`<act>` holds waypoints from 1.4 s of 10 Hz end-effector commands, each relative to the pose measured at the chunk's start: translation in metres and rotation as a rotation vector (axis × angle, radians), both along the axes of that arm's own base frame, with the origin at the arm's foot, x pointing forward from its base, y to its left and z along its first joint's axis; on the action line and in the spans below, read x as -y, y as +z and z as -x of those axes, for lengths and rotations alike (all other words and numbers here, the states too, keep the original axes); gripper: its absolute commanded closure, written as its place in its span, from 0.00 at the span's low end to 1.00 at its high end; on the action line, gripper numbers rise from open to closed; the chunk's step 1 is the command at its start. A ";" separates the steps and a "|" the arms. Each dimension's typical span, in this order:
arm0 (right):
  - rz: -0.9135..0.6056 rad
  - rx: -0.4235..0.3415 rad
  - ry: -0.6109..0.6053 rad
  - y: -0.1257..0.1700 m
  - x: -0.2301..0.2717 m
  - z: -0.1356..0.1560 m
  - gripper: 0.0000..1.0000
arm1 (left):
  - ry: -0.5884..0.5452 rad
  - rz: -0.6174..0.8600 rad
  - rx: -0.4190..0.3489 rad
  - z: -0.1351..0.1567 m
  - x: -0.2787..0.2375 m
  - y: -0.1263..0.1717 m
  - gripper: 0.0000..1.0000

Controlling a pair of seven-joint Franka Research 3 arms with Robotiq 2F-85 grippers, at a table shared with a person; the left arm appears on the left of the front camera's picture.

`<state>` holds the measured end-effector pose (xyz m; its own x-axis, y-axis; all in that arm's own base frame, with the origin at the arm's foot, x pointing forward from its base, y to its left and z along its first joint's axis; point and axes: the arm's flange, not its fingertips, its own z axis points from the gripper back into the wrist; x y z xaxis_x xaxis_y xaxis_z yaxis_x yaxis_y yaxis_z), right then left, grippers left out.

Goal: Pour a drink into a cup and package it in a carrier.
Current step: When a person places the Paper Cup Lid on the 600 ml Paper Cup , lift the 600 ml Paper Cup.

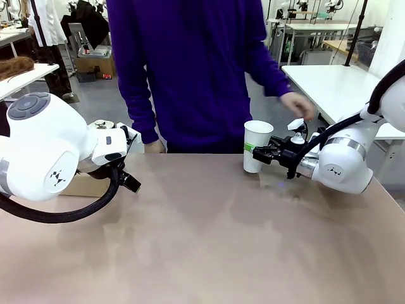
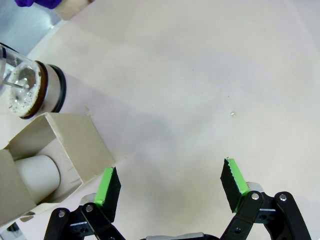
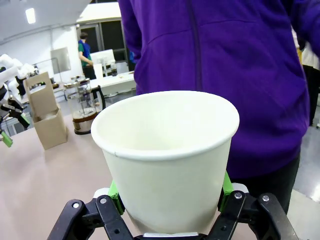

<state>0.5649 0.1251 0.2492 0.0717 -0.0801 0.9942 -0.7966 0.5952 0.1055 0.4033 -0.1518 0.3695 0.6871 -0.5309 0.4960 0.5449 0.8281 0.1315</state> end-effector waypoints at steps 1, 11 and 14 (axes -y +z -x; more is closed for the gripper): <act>-0.014 0.008 -0.004 0.003 -0.001 -0.001 0.20 | 0.000 0.002 0.000 0.001 0.000 0.000 0.00; -0.014 0.008 -0.004 0.003 -0.001 -0.001 0.20 | 0.000 0.002 0.000 0.001 0.000 0.000 0.00; -0.014 0.008 -0.004 0.003 -0.001 -0.001 0.20 | 0.000 0.002 0.000 0.001 0.000 0.000 0.00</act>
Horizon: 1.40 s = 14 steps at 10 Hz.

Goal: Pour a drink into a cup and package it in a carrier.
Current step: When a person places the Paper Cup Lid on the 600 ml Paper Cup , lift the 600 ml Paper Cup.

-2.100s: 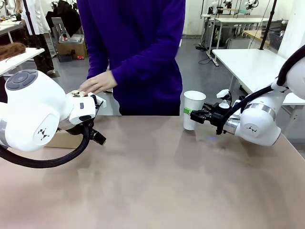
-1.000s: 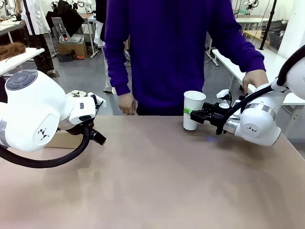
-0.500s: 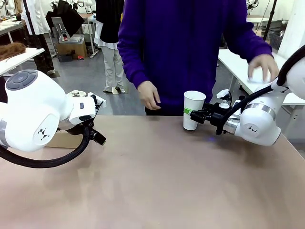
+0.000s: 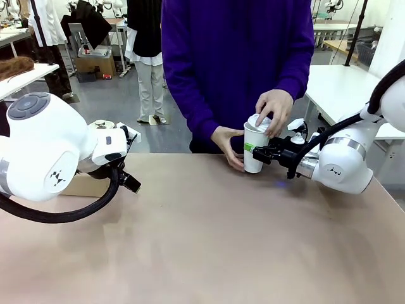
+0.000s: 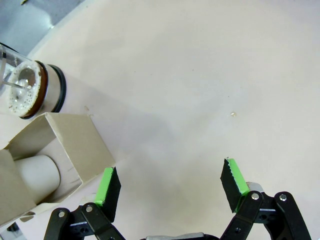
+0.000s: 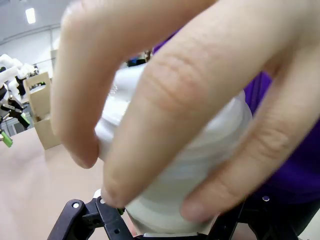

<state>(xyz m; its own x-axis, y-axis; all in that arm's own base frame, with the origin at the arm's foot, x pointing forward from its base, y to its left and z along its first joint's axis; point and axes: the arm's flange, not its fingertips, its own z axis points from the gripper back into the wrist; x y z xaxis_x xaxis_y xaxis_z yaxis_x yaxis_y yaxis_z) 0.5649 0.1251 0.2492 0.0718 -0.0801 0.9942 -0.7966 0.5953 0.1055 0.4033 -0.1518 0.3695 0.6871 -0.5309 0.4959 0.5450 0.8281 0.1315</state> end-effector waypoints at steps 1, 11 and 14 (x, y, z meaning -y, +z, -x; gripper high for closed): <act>-0.014 0.008 -0.004 0.003 -0.001 -0.001 0.20 | 0.000 0.002 0.000 0.001 0.000 0.000 0.00; -0.014 0.008 -0.004 0.003 -0.001 -0.001 0.20 | 0.000 0.002 0.000 0.001 0.000 0.000 0.00; -0.014 0.008 -0.004 0.003 -0.001 -0.001 0.20 | 0.000 0.002 0.000 0.001 0.000 0.000 0.00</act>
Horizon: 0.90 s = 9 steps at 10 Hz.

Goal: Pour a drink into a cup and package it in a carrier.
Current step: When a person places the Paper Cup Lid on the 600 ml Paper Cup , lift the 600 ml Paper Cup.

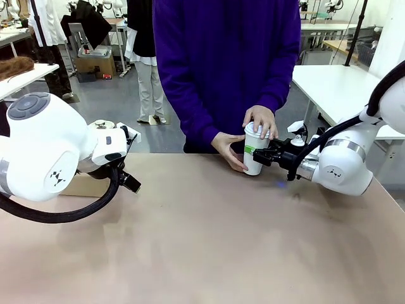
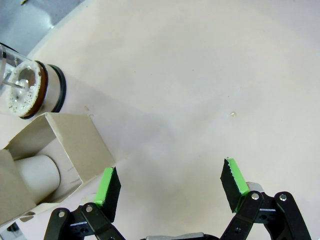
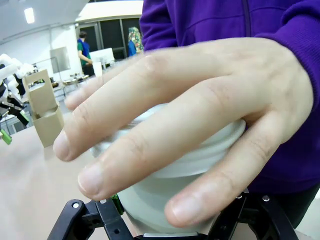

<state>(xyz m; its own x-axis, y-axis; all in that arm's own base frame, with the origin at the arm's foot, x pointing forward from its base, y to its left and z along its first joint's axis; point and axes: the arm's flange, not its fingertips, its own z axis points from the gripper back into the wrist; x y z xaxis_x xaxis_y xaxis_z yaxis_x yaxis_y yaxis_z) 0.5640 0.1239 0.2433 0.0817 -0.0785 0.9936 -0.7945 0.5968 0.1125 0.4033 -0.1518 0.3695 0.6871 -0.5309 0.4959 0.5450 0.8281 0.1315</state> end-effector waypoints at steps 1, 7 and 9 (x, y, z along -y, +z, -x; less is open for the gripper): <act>-0.016 0.018 -0.002 0.009 -0.002 -0.002 0.20 | 0.000 0.002 0.000 0.001 0.000 0.000 0.00; -0.016 0.018 -0.002 0.009 -0.002 -0.002 0.20 | 0.000 0.002 0.000 0.001 0.000 0.000 0.00; -0.016 0.018 -0.002 0.009 -0.002 -0.002 0.20 | 0.000 0.002 0.000 0.001 0.000 0.000 0.00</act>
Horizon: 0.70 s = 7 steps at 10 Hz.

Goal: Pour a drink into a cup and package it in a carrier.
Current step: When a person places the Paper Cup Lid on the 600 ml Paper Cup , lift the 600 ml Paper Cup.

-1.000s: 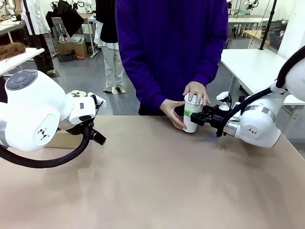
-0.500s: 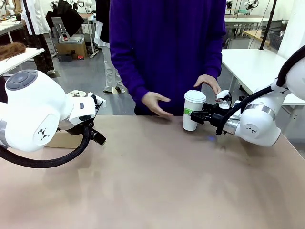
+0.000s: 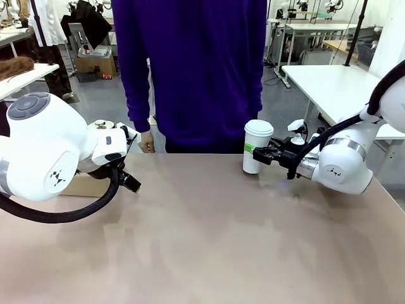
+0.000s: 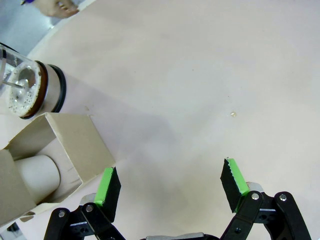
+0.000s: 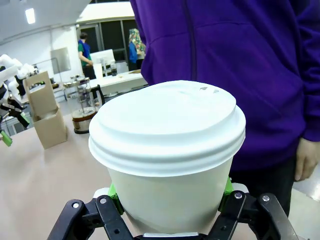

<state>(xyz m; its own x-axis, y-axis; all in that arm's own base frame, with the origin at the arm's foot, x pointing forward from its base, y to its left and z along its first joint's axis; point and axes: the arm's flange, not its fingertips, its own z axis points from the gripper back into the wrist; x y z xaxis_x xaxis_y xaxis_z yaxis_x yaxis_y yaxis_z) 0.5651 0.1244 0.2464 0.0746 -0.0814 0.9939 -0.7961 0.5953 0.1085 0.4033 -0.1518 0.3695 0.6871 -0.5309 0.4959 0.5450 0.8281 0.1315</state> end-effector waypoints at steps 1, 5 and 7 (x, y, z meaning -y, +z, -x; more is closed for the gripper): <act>-0.013 0.011 -0.004 0.005 -0.002 -0.001 0.20 | 0.000 0.002 0.000 0.001 0.000 0.000 0.00; -0.013 0.011 -0.004 0.005 -0.002 -0.001 0.20 | 0.000 0.002 0.000 0.001 0.000 0.000 0.00; -0.009 0.008 -0.014 0.026 -0.005 0.011 0.20 | 0.000 0.002 0.000 0.001 0.000 0.000 0.00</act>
<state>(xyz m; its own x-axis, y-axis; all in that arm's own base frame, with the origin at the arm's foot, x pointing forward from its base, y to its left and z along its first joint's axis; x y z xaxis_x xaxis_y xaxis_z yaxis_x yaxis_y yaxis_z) 0.5641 0.1251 0.2495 0.0717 -0.0821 0.9940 -0.7968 0.5948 0.1066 0.4033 -0.1518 0.3695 0.6872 -0.5309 0.4959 0.5449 0.8281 0.1315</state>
